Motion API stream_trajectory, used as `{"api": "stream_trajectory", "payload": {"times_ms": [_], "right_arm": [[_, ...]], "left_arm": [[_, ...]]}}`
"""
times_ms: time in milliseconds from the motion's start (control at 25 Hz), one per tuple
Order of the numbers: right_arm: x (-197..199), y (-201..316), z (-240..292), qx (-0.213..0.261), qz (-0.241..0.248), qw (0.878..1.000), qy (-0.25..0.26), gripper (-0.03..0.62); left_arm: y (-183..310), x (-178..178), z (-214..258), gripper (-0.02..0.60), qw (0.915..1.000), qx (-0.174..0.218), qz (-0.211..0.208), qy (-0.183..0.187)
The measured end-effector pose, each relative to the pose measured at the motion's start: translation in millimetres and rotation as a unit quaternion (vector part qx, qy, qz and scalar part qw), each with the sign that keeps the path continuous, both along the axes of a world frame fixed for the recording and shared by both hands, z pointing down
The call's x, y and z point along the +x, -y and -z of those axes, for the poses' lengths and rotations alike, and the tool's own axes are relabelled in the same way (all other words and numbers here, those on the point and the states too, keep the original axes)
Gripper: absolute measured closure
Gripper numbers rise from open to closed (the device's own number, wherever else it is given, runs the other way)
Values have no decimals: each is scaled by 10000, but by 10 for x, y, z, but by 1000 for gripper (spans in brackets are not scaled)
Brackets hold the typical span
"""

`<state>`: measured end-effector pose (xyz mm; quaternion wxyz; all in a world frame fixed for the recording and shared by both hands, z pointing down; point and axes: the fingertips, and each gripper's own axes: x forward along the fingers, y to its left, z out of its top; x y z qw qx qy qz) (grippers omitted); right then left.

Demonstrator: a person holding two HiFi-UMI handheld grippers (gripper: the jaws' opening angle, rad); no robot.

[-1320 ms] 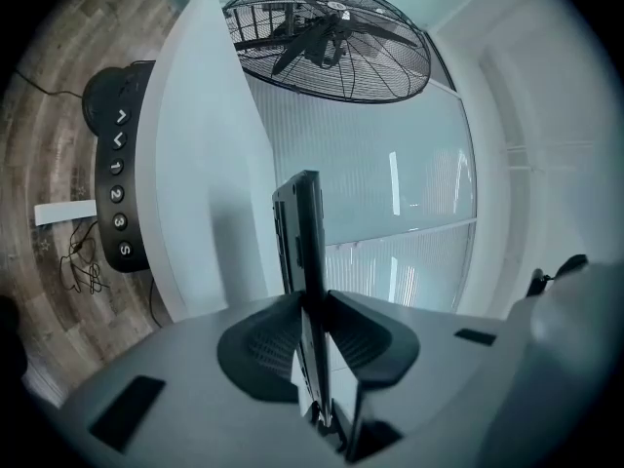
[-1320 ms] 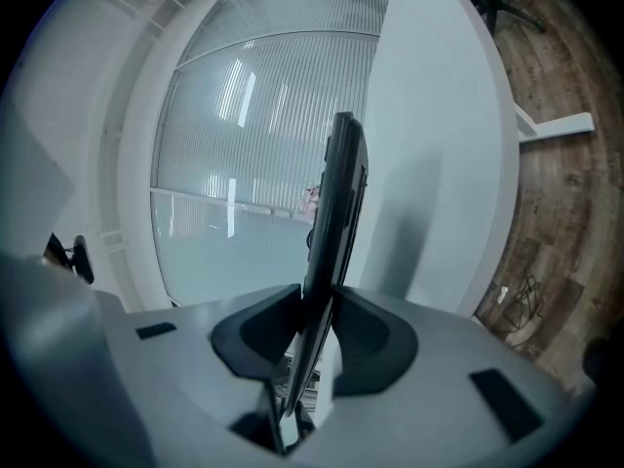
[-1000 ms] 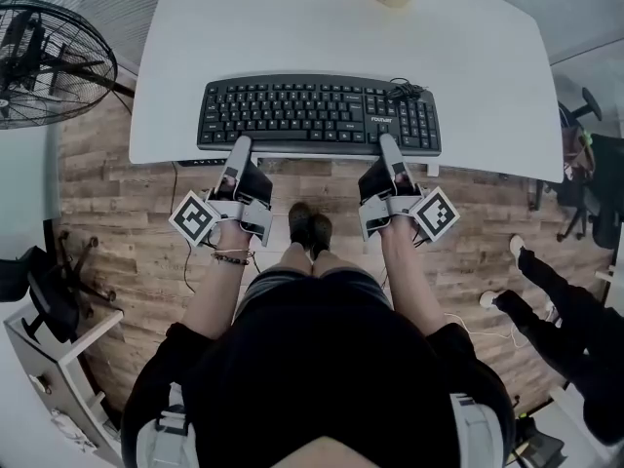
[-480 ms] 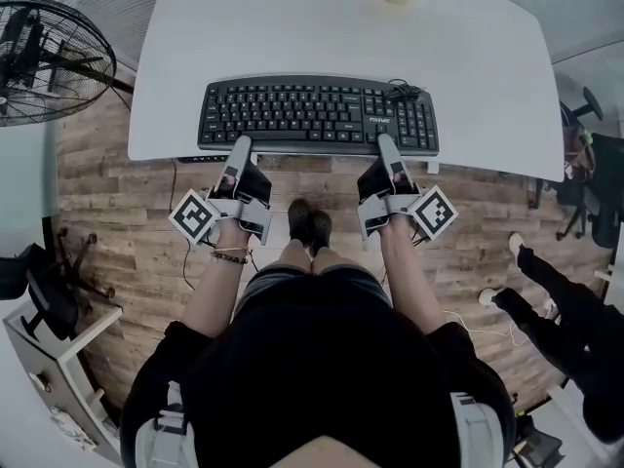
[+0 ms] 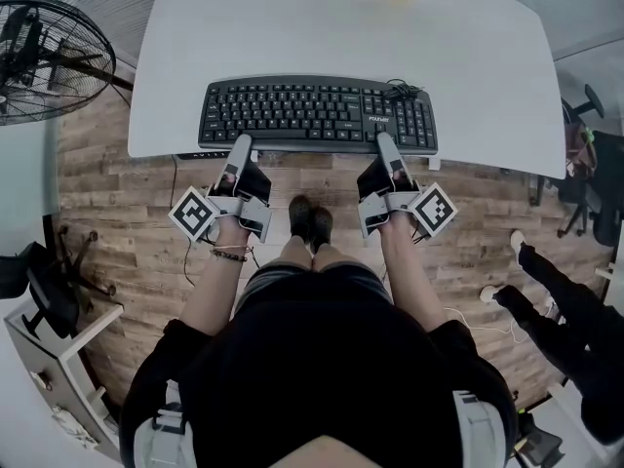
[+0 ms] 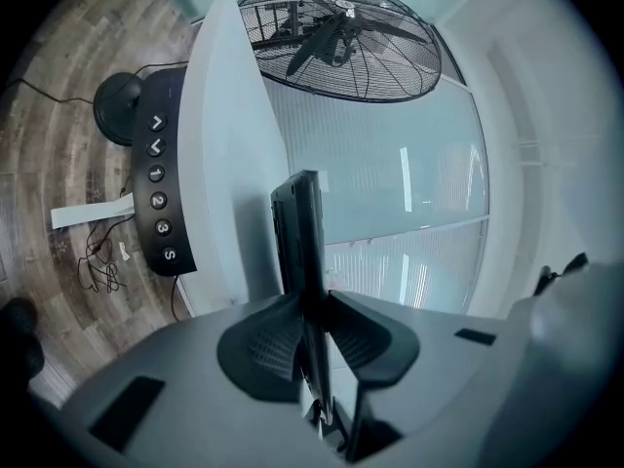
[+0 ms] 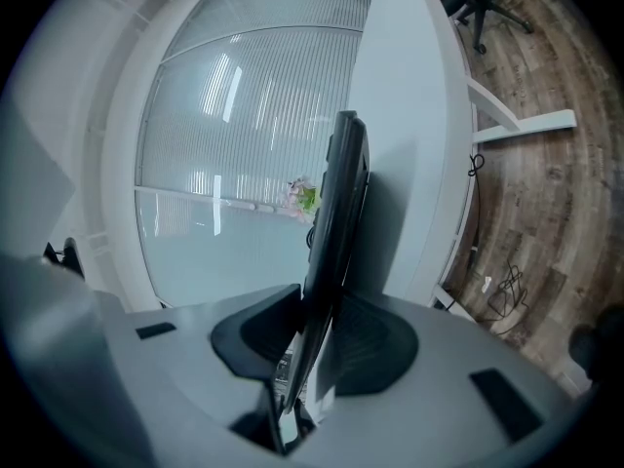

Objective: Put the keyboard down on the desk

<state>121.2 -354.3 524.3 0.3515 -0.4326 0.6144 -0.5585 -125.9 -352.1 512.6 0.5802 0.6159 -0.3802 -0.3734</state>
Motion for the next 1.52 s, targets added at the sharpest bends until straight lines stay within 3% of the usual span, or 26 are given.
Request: {"api": "stream_trajectory", "payload": {"times_ms": [920, 1080, 1520], "right_arm": [[-64, -47, -126, -277, 335, 9990, -134, 497], [-67, -81, -171, -274, 499, 9983, -143, 499], [-152, -289, -209, -335, 1064, 9934, -271, 496]], "left_arm": [[-40, -26, -156, 492, 9990, -130, -348, 267], [-70, -20, -204, 497, 9986, -268, -414, 182], [-273, -61, -259, 489, 9959, -299, -720, 455]]}}
